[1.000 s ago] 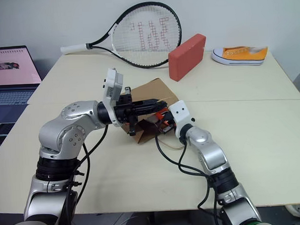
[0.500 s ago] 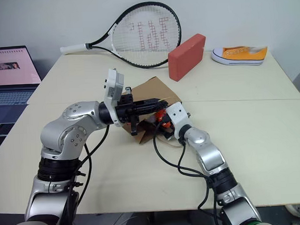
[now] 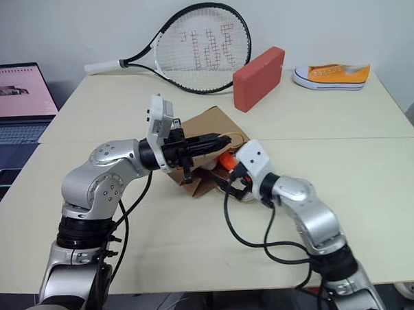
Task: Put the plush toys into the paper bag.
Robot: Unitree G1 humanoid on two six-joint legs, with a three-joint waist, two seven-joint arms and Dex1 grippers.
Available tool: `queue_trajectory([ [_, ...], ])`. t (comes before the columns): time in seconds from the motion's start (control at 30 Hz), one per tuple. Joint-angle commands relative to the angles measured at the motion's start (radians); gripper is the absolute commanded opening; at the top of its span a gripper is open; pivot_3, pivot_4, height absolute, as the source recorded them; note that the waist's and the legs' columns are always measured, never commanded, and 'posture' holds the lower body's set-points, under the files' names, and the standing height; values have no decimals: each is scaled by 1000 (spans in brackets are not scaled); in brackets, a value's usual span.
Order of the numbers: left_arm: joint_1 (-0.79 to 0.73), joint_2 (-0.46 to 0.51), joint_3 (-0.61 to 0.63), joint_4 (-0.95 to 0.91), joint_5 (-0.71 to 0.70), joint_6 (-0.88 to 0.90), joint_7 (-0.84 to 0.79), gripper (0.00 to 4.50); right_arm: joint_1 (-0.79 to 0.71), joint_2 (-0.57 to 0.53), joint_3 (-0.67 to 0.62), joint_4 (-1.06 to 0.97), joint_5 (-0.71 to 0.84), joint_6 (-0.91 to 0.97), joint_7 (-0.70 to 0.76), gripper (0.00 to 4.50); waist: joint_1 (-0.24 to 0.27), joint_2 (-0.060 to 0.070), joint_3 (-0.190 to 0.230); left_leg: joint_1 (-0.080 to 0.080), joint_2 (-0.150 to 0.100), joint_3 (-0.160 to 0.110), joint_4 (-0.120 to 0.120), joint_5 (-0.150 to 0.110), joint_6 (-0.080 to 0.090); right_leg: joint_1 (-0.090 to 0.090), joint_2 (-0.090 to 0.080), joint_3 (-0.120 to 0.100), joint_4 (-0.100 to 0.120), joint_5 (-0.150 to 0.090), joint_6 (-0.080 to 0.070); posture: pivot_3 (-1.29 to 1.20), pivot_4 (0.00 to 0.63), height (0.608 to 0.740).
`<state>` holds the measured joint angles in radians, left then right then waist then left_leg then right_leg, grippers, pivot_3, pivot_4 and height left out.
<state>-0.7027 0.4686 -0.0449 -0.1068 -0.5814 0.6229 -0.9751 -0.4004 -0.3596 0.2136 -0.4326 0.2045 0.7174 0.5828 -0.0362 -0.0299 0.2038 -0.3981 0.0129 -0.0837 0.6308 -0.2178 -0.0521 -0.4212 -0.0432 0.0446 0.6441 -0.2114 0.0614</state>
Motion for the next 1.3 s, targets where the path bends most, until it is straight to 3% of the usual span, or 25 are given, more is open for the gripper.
queue_trajectory([
  [0.03,-8,1,5,-18,2,-19,-2,0,39,-85,-44,-101,64,41,71,4485,2,0,0,0,0,0,0,0,0,0,0,0,0,0,0,0,150,740],
  [0.17,-6,4,8,-22,-3,-15,-8,0,77,-104,-88,-78,76,58,31,4485,-2,0,0,0,0,0,0,0,0,0,0,0,0,0,0,0,150,740],
  [0.53,-22,-4,10,-3,5,-27,-19,0,24,-19,-21,269,-28,-71,-42,4485,-3,0,0,0,0,0,0,0,0,0,0,0,0,0,0,0,150,740],
  [0.67,-13,-2,13,-14,4,-28,-13,0,7,-1,-3,352,-58,-99,-44,3554,-3,0,0,0,0,1,0,0,0,0,0,0,0,0,0,0,150,740],
  [0.97,5,4,21,-32,-1,-26,1,0,13,6,-2,355,-67,-90,-35,235,-3,0,0,1,0,0,0,0,0,1,0,0,0,0,0,0,150,740],
  [1.0,6,4,20,-33,-1,-27,3,0,13,7,-2,356,-64,-85,-32,50,-3,0,0,1,0,0,0,0,0,1,0,0,0,0,0,0,150,740],
  [1.3,-17,28,47,-48,-10,-30,9,0,-6,25,-136,237,73,52,-28,50,-3,0,0,0,0,0,0,0,0,0,0,0,0,0,0,0,150,740],
])
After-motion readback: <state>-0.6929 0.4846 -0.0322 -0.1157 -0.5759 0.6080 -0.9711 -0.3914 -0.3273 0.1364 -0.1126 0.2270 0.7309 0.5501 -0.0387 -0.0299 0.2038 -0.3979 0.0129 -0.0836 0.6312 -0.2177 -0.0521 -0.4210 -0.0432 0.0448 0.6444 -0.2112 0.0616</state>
